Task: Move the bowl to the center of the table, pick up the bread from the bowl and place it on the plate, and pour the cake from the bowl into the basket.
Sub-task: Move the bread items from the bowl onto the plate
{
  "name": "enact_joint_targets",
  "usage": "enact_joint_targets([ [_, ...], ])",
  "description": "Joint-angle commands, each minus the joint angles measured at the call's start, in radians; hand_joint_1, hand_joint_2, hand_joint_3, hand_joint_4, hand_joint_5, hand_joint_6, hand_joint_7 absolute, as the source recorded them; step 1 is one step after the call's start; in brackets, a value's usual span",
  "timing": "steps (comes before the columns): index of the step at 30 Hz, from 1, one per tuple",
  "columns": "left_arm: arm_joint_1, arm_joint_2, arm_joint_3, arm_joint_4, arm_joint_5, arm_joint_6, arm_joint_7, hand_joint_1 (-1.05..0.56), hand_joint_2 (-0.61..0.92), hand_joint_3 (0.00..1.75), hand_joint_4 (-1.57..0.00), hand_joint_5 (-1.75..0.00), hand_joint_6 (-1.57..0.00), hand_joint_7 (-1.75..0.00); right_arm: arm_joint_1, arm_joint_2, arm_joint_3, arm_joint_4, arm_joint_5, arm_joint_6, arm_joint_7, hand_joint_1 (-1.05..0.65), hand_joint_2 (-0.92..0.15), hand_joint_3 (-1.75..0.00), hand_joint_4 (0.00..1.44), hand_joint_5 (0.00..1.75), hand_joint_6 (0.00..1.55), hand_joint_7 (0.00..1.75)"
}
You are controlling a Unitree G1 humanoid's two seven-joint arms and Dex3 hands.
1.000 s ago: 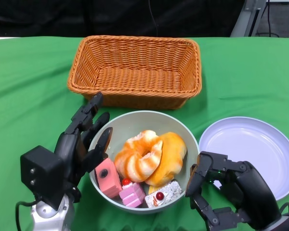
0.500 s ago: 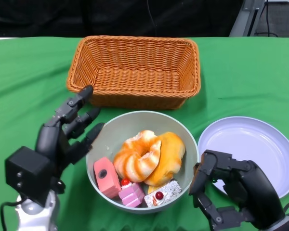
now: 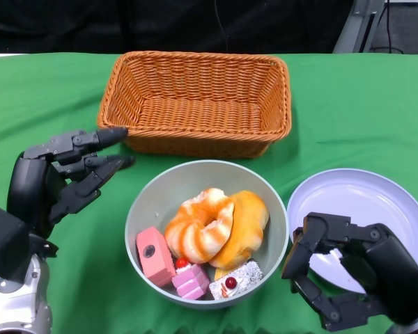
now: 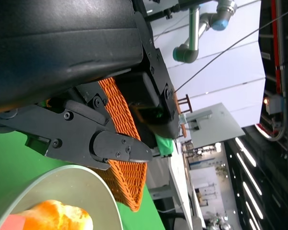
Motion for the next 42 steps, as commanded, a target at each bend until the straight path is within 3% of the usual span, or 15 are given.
enact_joint_targets([
  [1, -0.038, 0.035, 0.015, 0.047, 0.011, -0.015, 0.002, -0.08, 0.92, 0.40, -0.96, -1.10, -1.29, -0.16, 0.002, -0.054, -0.013, -0.094, -0.020, 0.054, 0.009, -0.24, -0.56, -0.76, 0.76, 1.41, 0.75, 0.97],
  [3, -0.048, 0.041, 0.016, 0.073, 0.019, -0.017, 0.006, -0.07, 0.92, 0.41, -0.94, -1.16, -1.29, -0.18, -0.011, -0.081, -0.013, -0.134, -0.042, 0.081, 0.016, -0.24, -0.58, -0.72, 0.75, 1.39, 0.75, 0.94],
  [6, -0.064, 0.049, 0.013, 0.118, 0.045, -0.018, 0.025, -0.08, 0.88, 0.41, -0.91, -1.24, -1.27, -0.23, -0.065, -0.134, -0.014, -0.186, -0.111, 0.103, 0.038, -0.24, -0.74, -0.28, 0.77, 1.13, 0.79, 0.64],
  [8, -0.070, 0.047, 0.013, 0.136, 0.055, -0.024, 0.034, -0.09, 0.88, 0.41, -0.89, -1.27, -1.22, -0.32, -0.099, -0.164, -0.009, -0.193, -0.142, 0.108, 0.054, -0.27, -0.82, -0.12, 0.75, 1.02, 0.81, 0.48],
  [9, -0.072, 0.046, 0.012, 0.143, 0.061, -0.029, 0.038, -0.10, 0.88, 0.41, -0.89, -1.28, -1.19, -0.38, -0.116, -0.176, -0.005, -0.189, -0.157, 0.104, 0.058, -0.28, -0.84, -0.09, 0.75, 1.00, 0.81, 0.44],
  [11, -0.077, 0.045, 0.009, 0.156, 0.072, -0.036, 0.049, -0.10, 0.86, 0.43, -0.87, -1.31, -1.09, -0.58, -0.150, -0.194, 0.001, -0.181, -0.199, 0.096, 0.058, -0.35, -0.86, -0.02, 0.77, 0.78, 0.85, 0.28],
  [13, -0.080, 0.043, 0.007, 0.165, 0.080, -0.035, 0.058, -0.10, 0.85, 0.44, -0.87, -1.32, -1.05, -0.65, -0.187, -0.210, 0.008, -0.176, -0.239, 0.106, 0.064, -0.42, -0.87, -0.01, 0.81, 0.58, 0.88, 0.15],
  [16, -0.081, 0.040, 0.004, 0.168, 0.095, -0.043, 0.077, -0.11, 0.86, 0.44, -0.87, -1.33, -1.02, -0.70, -0.239, -0.227, 0.019, -0.167, -0.294, 0.121, 0.067, -0.48, -0.86, 0.00, 0.83, 0.43, 0.87, 0.06],
  [20, -0.081, 0.033, 0.000, 0.165, 0.097, -0.039, 0.088, -0.12, 0.85, 0.46, -0.86, -1.35, -0.99, -0.77, -0.312, -0.241, 0.039, -0.171, -0.411, 0.177, 0.059, -0.56, -0.87, 0.00, 0.86, 0.28, 0.86, 0.01],
  [29, -0.080, 0.028, -0.004, 0.152, 0.105, -0.041, 0.108, -0.12, 0.87, 0.45, -0.84, -1.32, -0.96, -0.77, -0.454, -0.253, 0.114, -0.147, -0.632, 0.283, 0.069, -0.65, -0.90, -0.01, 0.80, 0.15, 0.78, 0.00],
  [42, -0.085, 0.024, -0.001, 0.128, 0.111, -0.040, 0.161, -0.14, 0.88, 0.43, -0.83, -1.36, -0.96, -0.81, -0.560, -0.235, 0.218, 0.014, -0.724, 0.274, 0.041, -0.65, -0.91, 0.00, 0.78, 0.05, 0.76, 0.01],
])
